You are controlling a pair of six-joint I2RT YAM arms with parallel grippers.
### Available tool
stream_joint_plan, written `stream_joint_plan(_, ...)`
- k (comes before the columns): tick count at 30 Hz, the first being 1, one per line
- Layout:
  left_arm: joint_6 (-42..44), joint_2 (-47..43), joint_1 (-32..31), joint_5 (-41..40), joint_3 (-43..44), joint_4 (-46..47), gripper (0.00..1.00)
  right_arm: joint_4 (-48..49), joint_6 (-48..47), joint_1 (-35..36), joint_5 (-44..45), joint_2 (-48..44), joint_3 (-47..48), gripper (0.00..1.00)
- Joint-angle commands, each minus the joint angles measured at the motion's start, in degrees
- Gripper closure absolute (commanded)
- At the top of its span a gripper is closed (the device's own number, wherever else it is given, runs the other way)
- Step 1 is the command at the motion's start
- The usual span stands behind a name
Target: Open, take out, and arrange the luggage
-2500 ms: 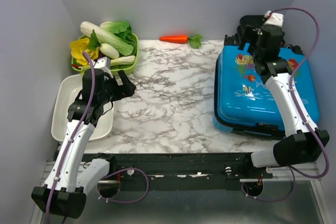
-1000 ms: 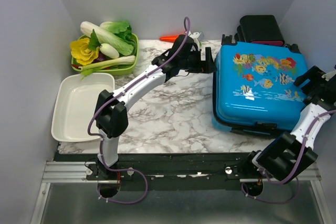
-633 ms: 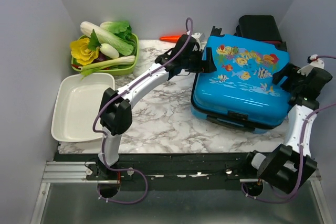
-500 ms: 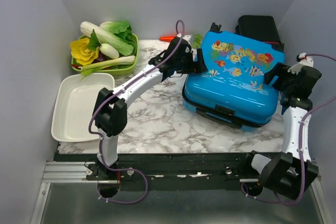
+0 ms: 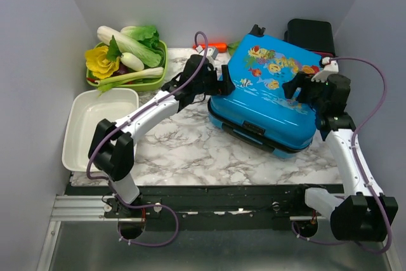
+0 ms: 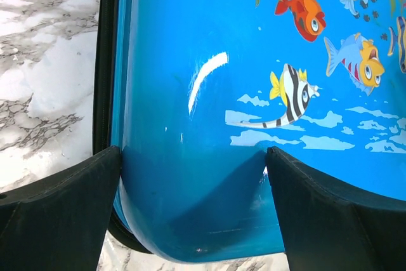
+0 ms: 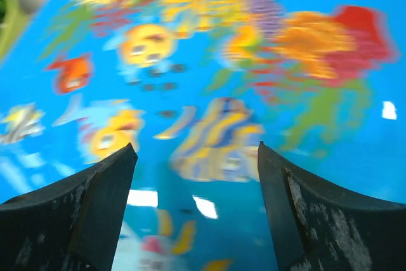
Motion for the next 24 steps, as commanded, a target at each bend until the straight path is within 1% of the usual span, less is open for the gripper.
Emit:
stream_joint_plan(1, 2.75, -2.60, -3.39, 6.85, -1.78, -7.44, 0.01, -10.64, 11.88, 7.07, -12.65, -0.46, -5.05, 0.13)
stream_joint_plan(2, 4.33, -3.22, -2.78, 5.79, -1.34, -8.40, 0.01, -11.87, 13.19, 7.07, -9.49, -1.43, -5.06, 0.11)
stream_joint_plan(3, 4.86, -3.84, -2.34, 5.00, -1.08, -8.93, 0.01, -12.23, 14.34, 7.07, -3.80, -2.31, -4.97, 0.07)
stream_joint_plan(4, 5.22, -4.80, -1.73, 3.95, -0.90, -9.20, 0.01, -12.58, 14.78, 7.07, -0.96, -3.28, -4.88, 0.06)
stream_joint_plan(6, 5.05, -5.77, 1.34, 4.98, -0.46, -9.11, 0.01, -14.33, 14.96, 7.07, 5.97, -5.30, -4.18, 0.01)
stream_joint_plan(8, 4.26, -7.00, 3.98, 8.76, -0.81, -6.85, 0.01, -16.52, 15.14, 6.98, 9.86, -6.36, -1.99, 0.00)
stream_joint_plan(9, 3.21, -7.36, 7.04, 9.64, -1.07, -5.87, 0.01, -16.97, 14.96, 6.55, 12.75, -6.63, -1.28, 0.00)
stream_joint_plan(11, 2.59, -7.98, 9.60, 10.35, -1.08, -4.02, 0.01, -18.02, 15.40, 3.75, 14.27, -6.89, 0.56, 0.00)
stream_joint_plan(13, 2.58, -6.67, 12.16, 10.35, 0.06, -4.10, 0.01, -18.73, 15.58, 0.76, 13.23, -6.72, 1.44, 0.00)
stream_joint_plan(14, 2.76, -5.87, 12.77, 9.48, 1.81, -4.89, 0.01, -18.82, 15.66, -2.83, 12.53, -6.63, 1.71, 0.00)
stream_joint_plan(15, 2.85, -4.82, 13.22, 8.87, 2.61, -5.24, 0.01, -18.74, 15.75, -4.78, 9.91, -6.37, 1.71, 0.00)
stream_joint_plan(17, 4.16, -0.61, 14.01, 8.34, 5.84, -5.86, 0.01, -17.86, 15.49, -10.03, 7.96, -5.40, 1.54, 0.00)
stream_joint_plan(18, 4.34, 1.15, 14.27, 8.59, 7.35, -7.43, 0.01, -17.68, 14.71, -11.55, 6.56, -4.62, 1.80, 0.00)
stream_joint_plan(19, 4.60, 5.08, 14.54, 9.03, 9.01, -8.49, 0.01, -17.42, 14.35, -12.69, 6.19, -2.78, 1.97, 0.00)
stream_joint_plan(20, 4.52, 7.21, 14.54, 9.12, 12.86, -11.72, 0.01, -16.81, 14.26, -14.79, 5.93, -1.37, 2.15, 0.00)
stream_joint_plan(22, 4.26, 12.82, 14.54, 7.72, 16.22, -14.20, 0.01, -16.01, 14.70, -16.91, 2.69, 1.18, 3.11, 0.00)
stream_joint_plan(24, 3.82, 15.74, 14.63, 6.58, 18.87, -15.70, 0.01, -13.73, 14.61, -19.03, -0.12, 5.66, 3.64, 0.00)
